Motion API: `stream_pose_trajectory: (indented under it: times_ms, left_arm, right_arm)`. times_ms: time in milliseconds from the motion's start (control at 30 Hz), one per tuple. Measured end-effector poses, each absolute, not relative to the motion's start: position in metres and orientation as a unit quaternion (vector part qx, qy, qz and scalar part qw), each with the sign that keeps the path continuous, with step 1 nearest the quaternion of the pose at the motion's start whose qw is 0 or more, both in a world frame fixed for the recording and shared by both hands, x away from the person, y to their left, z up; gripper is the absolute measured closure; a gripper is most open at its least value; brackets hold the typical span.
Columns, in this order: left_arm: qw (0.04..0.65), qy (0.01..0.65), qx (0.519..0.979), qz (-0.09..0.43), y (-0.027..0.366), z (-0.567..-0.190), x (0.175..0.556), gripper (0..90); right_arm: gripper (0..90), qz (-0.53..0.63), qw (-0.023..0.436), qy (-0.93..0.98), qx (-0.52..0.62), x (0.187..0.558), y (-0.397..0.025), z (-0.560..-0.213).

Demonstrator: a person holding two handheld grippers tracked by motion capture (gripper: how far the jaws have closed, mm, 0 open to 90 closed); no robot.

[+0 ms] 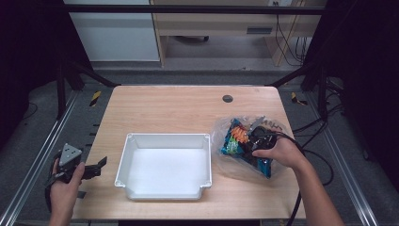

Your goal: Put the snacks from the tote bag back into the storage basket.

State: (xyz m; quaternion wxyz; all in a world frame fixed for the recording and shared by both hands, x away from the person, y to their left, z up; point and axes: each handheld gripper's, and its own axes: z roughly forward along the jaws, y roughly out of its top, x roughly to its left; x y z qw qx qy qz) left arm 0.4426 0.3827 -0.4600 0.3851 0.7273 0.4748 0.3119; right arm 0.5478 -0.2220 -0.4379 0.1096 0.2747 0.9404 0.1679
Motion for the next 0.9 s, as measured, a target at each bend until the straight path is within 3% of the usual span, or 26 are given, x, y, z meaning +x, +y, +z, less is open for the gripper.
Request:
stream_pose_trajectory:
  times_ms: [400,900]
  left_arm:
    - [0.386,0.476,0.726,0.312,0.383,-0.460,0.443,2.1]
    - [0.386,0.476,0.725,0.313,0.383,-0.460,0.443,2.1]
  right_arm:
    - [41.0,0.195,0.121,0.936,0.268,0.541,-0.229,-0.426]
    - [41.7,0.235,0.138,0.926,0.263,0.529,-0.238,-0.404]
